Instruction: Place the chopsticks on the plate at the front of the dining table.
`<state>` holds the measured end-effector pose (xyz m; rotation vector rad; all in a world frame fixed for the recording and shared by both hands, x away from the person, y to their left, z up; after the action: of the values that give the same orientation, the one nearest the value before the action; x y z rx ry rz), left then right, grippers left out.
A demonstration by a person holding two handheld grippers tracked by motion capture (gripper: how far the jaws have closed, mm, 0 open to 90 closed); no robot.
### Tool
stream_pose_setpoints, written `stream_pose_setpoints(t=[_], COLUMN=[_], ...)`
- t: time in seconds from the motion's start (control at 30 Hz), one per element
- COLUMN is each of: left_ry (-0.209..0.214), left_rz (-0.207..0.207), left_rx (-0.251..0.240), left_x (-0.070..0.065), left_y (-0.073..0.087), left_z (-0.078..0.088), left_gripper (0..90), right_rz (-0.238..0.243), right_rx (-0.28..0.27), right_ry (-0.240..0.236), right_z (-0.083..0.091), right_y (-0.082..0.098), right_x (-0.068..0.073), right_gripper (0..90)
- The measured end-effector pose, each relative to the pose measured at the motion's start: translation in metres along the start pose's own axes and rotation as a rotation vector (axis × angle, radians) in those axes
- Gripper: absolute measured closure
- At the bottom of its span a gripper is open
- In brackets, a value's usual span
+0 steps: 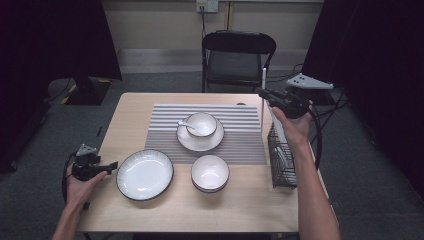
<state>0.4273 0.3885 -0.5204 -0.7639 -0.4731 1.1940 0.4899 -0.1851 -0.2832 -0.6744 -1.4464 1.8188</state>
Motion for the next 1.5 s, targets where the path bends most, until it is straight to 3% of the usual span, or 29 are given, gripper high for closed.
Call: stream_pose_setpoints(t=[0.33, 0.53, 0.83, 1.0, 1.3, 1.43, 1.5], left_ry=[0.033, 0.046, 0.077, 0.111, 0.180, 0.214, 0.239], left_rz=[0.019, -0.045, -0.093, -0.130, -0.201, -0.219, -0.208], left_rx=[-0.055, -0.076, -0.091, -0.108, -0.117, -0.139, -0.159], left_x=[-0.002, -0.013, -0.028, -0.043, -0.075, -0.087, -0.092], left_y=[-0.005, -0.010, -0.003, 0.000, -0.003, -0.007, -0.010], left_z=[0.025, 0.041, 0.067, 0.080, 0.090, 0.093, 0.093], left_gripper=[19.7, 19.5, 18.2, 18.5, 20.2, 20.5, 20.5], right_rz=[-0.012, -0.001, 0.009, 0.010, 0.006, 0.013, 0.012], right_rx=[0.000, 0.006, 0.000, 0.004, -0.002, -0.009, -0.011], right_ry=[-0.038, -0.052, -0.079, -0.099, -0.141, -0.163, -0.171], right_z=[-0.011, -0.015, -0.020, -0.026, -0.035, -0.039, -0.041], right_y=[0.005, 0.004, 0.000, 0.001, -0.005, -0.007, -0.008], right_x=[0.009, 0.017, 0.029, 0.037, 0.057, 0.066, 0.069], right_gripper=[85.1, 85.0, 85.1, 85.1, 85.1, 85.1, 85.1])
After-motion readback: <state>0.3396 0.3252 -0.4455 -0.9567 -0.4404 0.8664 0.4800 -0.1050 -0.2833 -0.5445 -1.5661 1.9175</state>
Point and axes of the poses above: each handheld gripper's, and its own axes: z roughly backward along the jaws, y roughly out of its underside, x roughly to its left, the point moved 4 cm from there along -z, roughly forward along the jaws
